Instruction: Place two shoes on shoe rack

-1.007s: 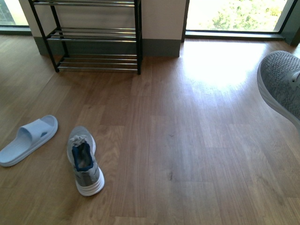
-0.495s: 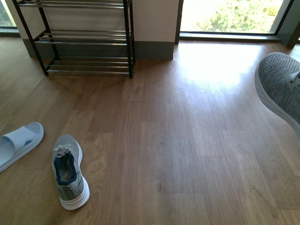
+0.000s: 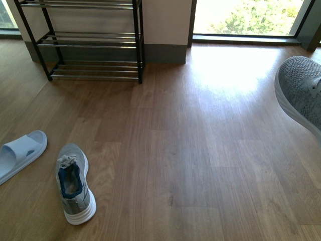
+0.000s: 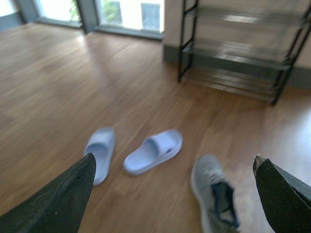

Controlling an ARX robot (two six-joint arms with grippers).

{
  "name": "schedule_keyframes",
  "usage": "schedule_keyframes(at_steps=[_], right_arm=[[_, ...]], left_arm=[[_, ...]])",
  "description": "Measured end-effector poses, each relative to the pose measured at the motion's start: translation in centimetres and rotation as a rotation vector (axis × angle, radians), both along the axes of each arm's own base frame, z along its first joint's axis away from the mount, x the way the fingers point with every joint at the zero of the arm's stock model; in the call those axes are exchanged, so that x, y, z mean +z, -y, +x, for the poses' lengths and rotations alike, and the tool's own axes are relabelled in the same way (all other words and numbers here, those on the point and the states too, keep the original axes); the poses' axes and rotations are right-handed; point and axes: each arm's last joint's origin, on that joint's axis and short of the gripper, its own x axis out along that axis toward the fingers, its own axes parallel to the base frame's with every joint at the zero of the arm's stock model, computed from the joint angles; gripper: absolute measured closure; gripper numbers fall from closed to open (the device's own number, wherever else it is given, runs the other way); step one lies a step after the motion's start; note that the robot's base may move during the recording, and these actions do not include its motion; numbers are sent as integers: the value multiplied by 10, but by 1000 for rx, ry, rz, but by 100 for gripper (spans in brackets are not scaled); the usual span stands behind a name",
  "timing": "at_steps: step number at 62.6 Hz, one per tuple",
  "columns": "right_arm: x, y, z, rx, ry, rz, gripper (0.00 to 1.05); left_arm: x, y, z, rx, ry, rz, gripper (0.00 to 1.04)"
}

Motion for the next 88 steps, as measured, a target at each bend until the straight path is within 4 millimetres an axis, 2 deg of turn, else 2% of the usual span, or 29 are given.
schedule_keyframes(at_steps=[3,8,17,24,29,39,52,64,73,88], right_arm=[[0,0,0,3,1,2,103],[0,0,0,3,1,2,103],[0,0,0,3,1,2,103],[0,0,0,0,0,0,103],[0,0,0,2,0,1,103],[0,0,0,1,0,0,103],[0,0,0,1,0,0,103],[0,0,0,1,0,1,103],[0,0,0,1,0,0,103],[0,0,0,1,0,0,103]], left_arm=[[-5,0,7,33,-66,-12,9],[-6,0,21,-9,-128,-48,9],[-12,-3,57,-80,-211,-92,9],[-24,-5,89,-141,-283,-89,9],[-43,-9,113,-149,-379,-73,9],[-76,-14,147,-170,-534,-77,9],[-115,-9,188,-190,-671,-111,9],[-149,11,221,-198,-751,-128,9],[-175,23,238,-172,-804,-164,9],[-203,29,260,-64,-836,-201,9]])
